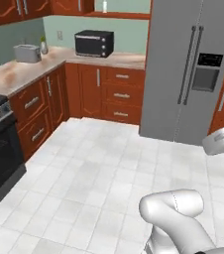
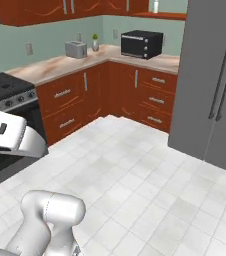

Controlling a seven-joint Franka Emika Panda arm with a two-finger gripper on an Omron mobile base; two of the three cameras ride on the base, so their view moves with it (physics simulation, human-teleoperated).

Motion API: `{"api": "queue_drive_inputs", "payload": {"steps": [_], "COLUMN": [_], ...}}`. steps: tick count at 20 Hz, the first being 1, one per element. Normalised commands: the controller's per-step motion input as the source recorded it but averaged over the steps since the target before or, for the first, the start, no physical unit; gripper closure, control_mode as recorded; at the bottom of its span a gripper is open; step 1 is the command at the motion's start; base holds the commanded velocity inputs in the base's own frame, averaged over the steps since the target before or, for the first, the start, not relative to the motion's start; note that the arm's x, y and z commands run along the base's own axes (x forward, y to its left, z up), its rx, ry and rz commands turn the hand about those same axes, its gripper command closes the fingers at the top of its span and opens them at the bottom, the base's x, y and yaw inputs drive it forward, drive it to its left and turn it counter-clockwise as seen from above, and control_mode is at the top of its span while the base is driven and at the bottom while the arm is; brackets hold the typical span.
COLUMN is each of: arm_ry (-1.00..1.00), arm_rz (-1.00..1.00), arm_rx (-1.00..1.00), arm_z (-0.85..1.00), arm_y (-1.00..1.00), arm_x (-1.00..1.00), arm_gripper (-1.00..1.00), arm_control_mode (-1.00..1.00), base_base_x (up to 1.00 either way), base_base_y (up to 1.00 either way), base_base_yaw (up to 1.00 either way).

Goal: Move the cutting board and knife to the sink. Then move spray from the shelves to the counter.

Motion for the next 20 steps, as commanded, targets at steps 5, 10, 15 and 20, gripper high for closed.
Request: {"api": "queue_drive_inputs", "payload": {"steps": [5, 10, 15, 20], "arm_ry": [0.0, 0.0, 0.0, 0.0], "arm_rz": [0.0, 0.0, 0.0, 0.0], "arm_rx": [0.0, 0.0, 0.0, 0.0], "arm_z": [0.0, 0.0, 0.0, 0.0], "arm_y": [0.0, 0.0, 0.0, 0.0], "arm_x": [0.0, 0.0, 0.0, 0.0], "arm_gripper": [-1.0, -1.0, -1.0, -1.0], "arm_control_mode": [1.0, 1.0, 1.0, 1.0], "base_base_x": [1.0, 1.0, 0.9, 0.73], "base_base_y": [0.92, 0.87, 1.0, 0.99], "base_base_yaw": [-0.55, -0.54, -0.46, -0.23]}}
